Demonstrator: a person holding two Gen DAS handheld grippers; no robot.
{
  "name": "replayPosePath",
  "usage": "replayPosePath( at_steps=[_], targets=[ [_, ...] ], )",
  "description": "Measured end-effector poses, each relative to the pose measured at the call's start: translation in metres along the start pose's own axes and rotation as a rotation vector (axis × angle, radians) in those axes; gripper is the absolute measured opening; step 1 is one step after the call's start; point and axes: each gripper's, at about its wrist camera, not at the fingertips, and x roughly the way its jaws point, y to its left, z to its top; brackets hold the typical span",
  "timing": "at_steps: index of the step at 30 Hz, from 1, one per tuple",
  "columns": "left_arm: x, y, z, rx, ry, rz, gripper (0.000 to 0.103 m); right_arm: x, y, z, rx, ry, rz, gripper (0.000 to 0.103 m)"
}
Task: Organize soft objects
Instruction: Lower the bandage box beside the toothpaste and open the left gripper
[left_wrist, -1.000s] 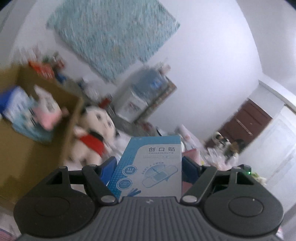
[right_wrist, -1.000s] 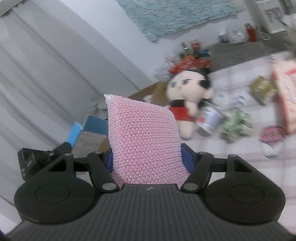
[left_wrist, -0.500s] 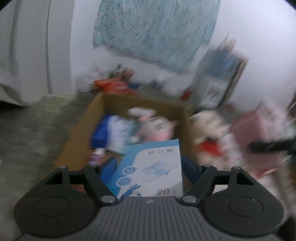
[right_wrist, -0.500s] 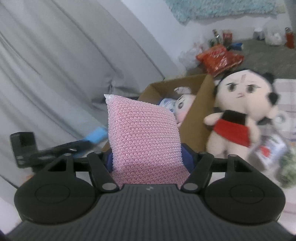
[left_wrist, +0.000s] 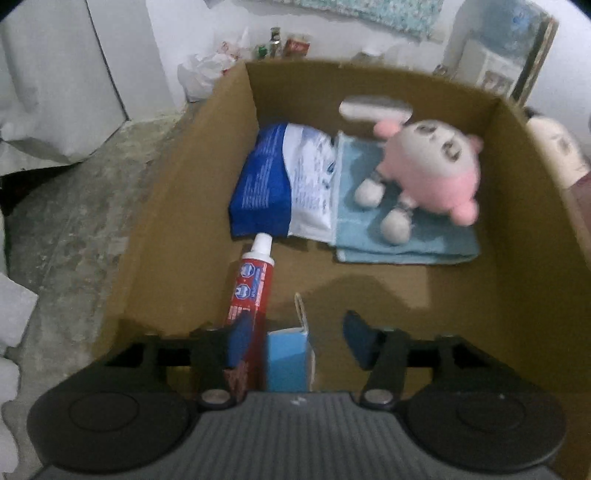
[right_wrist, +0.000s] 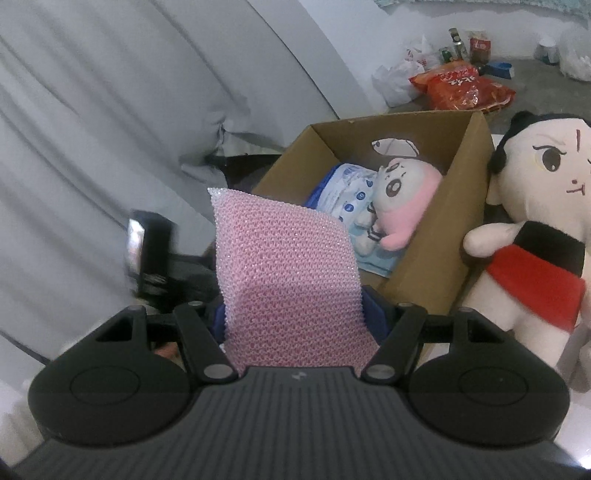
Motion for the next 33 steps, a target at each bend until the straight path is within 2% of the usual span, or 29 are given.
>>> replayPosePath(
  at_steps=[1, 2, 3, 4, 5, 6, 7, 8, 10, 14, 16, 17, 18, 19, 20, 21, 24, 26, 27, 28, 29, 30, 31, 33],
  targets=[
    [-0.009, 0.001, 0.001, 0.0, -0.004, -0.013, 0.059, 0.001, -0.002, -0.001, -0.003, 0.004, 0.0, 0.068],
    [-0.017, 0.005, 0.0, 0.005, 0.001, -0.013, 0.064, 0.001, -0.002, -0.002, -0.004, 0.008, 0.006, 0.068],
    [-0.025, 0.009, -0.002, 0.015, 0.014, -0.008, 0.072, 0.002, -0.003, -0.004, -0.003, 0.009, 0.011, 0.068],
    [-0.028, 0.008, -0.002, 0.029, 0.031, -0.001, 0.073, 0.001, -0.002, -0.005, -0.004, 0.009, 0.015, 0.068],
    [-0.027, 0.007, -0.005, 0.042, 0.056, 0.002, 0.067, 0.001, -0.005, -0.006, -0.004, 0.01, 0.018, 0.068],
    [-0.019, 0.004, -0.006, 0.054, 0.09, 0.004, 0.034, 0.001, -0.006, -0.006, -0.004, 0.013, 0.02, 0.068],
    [-0.013, 0.001, -0.011, 0.066, 0.126, 0.012, 0.023, 0.0, -0.006, -0.007, -0.005, 0.015, 0.02, 0.068],
    [-0.007, -0.002, -0.016, 0.073, 0.154, 0.023, 0.02, 0.0, -0.007, -0.008, -0.003, 0.016, 0.019, 0.068],
    [-0.008, -0.01, -0.022, 0.099, 0.141, 0.059, 0.02, 0.0, -0.007, -0.009, -0.001, 0.021, 0.022, 0.068],
    [-0.02, -0.04, -0.002, 0.246, 0.003, 0.295, 0.021, -0.006, -0.007, -0.01, 0.003, 0.011, 0.025, 0.068],
    [-0.007, -0.058, 0.008, 0.323, 0.025, 0.375, 0.034, -0.007, -0.007, -0.009, 0.003, 0.006, 0.024, 0.068],
    [0.001, -0.067, 0.011, 0.35, 0.048, 0.363, 0.065, -0.008, -0.007, -0.009, 0.004, 0.002, 0.025, 0.069],
    [0.005, -0.076, 0.012, 0.37, 0.062, 0.329, 0.091, -0.008, -0.007, -0.008, 0.007, -0.001, 0.026, 0.068],
    [0.006, -0.083, 0.012, 0.391, 0.062, 0.298, 0.095, -0.009, -0.007, -0.008, 0.01, -0.003, 0.028, 0.068],
    [0.002, -0.09, 0.01, 0.414, 0.033, 0.271, 0.095, -0.009, -0.008, -0.008, 0.011, -0.003, 0.034, 0.069],
    [-0.006, -0.094, 0.006, 0.434, 0.005, 0.247, 0.094, -0.011, -0.008, -0.009, 0.01, -0.003, 0.035, 0.069],
    [-0.02, -0.088, 0.002, 0.415, 0.003, 0.241, 0.085, -0.007, -0.005, -0.007, -0.008, 0.005, 0.022, 0.069],
    [-0.02, -0.078, 0.002, 0.402, 0.046, 0.199, 0.085, -0.004, -0.004, -0.006, -0.015, 0.019, 0.014, 0.069],
    [-0.015, -0.076, 0.002, 0.395, 0.078, 0.182, 0.082, -0.001, -0.004, -0.005, -0.012, 0.026, 0.008, 0.069],
    [-0.005, -0.071, 0.002, 0.384, 0.132, 0.165, 0.076, 0.003, -0.004, -0.004, -0.012, 0.033, 0.002, 0.069],
    [0.007, -0.069, 0.003, 0.372, 0.167, 0.153, 0.053, 0.007, -0.003, -0.002, -0.017, 0.039, -0.005, 0.069],
    [0.017, -0.064, 0.005, 0.346, 0.198, 0.147, 0.042, 0.01, -0.001, 0.0, -0.021, 0.04, -0.011, 0.069],
    [0.029, -0.056, 0.004, 0.304, 0.24, 0.135, 0.043, 0.011, 0.002, 0.003, -0.031, 0.041, -0.018, 0.069],
    [0.032, -0.049, 0.008, 0.251, 0.222, 0.121, 0.039, 0.015, 0.006, 0.008, -0.057, 0.04, -0.04, 0.069]
  ],
)
